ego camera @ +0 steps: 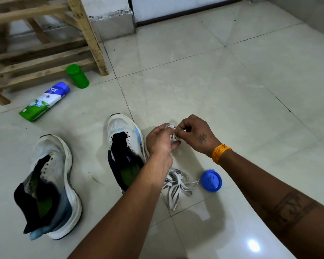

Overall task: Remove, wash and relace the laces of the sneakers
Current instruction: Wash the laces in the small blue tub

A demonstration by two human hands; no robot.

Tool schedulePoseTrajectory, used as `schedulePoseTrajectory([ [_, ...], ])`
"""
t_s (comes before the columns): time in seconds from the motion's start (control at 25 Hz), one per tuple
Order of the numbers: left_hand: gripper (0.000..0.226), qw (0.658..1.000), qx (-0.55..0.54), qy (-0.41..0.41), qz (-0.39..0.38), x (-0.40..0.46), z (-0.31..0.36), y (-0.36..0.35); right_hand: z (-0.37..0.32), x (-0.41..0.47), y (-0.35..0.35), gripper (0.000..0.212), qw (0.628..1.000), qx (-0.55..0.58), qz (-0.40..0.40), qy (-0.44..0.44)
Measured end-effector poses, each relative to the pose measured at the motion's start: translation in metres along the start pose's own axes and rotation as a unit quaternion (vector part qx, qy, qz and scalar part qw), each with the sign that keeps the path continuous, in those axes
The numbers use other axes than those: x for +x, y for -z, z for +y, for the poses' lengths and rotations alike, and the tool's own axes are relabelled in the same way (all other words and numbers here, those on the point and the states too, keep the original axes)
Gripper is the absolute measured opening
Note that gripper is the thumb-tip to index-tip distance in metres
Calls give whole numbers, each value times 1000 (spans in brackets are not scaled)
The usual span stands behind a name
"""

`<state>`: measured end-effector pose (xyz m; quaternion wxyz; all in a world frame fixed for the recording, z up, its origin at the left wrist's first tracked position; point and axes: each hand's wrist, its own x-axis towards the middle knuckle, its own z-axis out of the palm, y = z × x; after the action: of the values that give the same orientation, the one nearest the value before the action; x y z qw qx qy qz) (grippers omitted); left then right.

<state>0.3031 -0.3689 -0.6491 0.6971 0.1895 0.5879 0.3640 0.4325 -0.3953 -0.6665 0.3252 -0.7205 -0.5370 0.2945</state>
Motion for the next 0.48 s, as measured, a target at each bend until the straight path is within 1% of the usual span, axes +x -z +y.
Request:
schedulePoseTrajectory([
  [0.12,24,999,30,2,-20,-7,-4,5,-3,-10,5,16,996,77,-3,-54],
  [0.24,25,997,65,20,-27,-12,-9,10,-2,-25,13,28,986,124,-35,-108],
  [0.36,29,994,96,32,-47,-24,-18,11,4,-50,20,33,971,181,-52,-146],
  [0.48,27,990,122,20,-66,-34,-28,8,11,-76,32,40,934,297,-33,-196],
])
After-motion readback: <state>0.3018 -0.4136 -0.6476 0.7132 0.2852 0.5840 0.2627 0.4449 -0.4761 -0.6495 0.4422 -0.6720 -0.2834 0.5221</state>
